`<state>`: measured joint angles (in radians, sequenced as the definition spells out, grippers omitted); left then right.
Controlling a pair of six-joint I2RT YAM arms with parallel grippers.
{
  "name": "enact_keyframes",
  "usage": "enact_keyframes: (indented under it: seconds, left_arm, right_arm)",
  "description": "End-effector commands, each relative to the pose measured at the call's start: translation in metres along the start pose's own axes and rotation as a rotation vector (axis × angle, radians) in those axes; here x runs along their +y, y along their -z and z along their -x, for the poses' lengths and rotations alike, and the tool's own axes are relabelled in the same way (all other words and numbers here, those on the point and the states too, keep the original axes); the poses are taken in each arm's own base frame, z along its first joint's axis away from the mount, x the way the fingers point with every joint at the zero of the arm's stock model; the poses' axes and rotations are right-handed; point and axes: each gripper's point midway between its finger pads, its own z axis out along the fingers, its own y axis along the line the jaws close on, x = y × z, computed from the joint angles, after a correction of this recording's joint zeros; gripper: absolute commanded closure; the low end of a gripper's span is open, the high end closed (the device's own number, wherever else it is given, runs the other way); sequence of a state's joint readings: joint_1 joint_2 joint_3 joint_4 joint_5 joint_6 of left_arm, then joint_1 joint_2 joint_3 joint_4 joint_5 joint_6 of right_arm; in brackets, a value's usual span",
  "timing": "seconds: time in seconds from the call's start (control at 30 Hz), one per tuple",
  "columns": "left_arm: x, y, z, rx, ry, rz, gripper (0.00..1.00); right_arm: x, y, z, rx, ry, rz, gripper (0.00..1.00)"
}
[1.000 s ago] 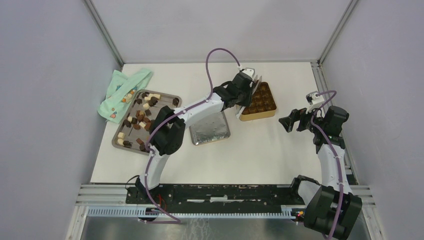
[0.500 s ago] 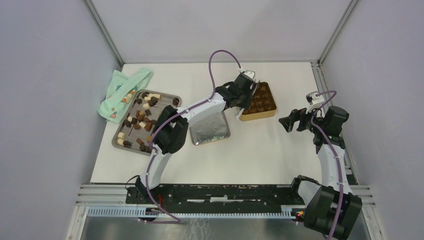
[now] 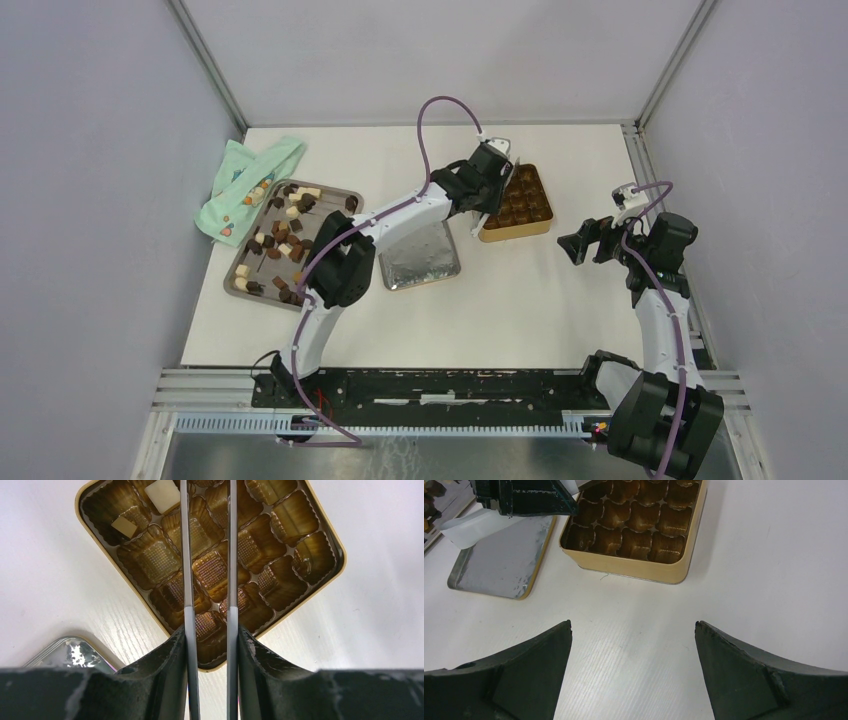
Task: Pack the chocolate
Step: Place the fake chocolate in the packing box, then pick up the fake chocolate from the plate.
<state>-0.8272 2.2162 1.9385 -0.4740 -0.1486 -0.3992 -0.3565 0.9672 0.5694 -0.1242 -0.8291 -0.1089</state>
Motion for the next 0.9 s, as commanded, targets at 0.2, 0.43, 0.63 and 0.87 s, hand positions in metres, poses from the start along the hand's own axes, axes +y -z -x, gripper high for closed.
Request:
enact_keyframes:
  seconds: [0.2,0.43,0.63,0.87]
  left_arm:
    - [-0.014,0.006,0.031,-0.082,-0.012,-0.031,0.57]
    - [-0.021,0.03,0.058,-0.15,0.018,-0.062,0.6]
    - [-0.021,0.078,0.08,-0.22,0.065,-0.11,0.6]
    - [0.016,0.131,0.065,-0.207,0.122,-0.105,0.61]
  right_arm:
    - [-0.001,0.002,0.009,-0.035,0.03,-0.007,0.02]
    - [-0.001,0.002,0.009,-0.033,0.031,-0.006,0.02]
    - [-0.002,0.002,0.009,-0.032,0.037,-0.009,0.02]
    - [-0.002,0.002,0.008,-0.031,0.04,-0.01,0.02]
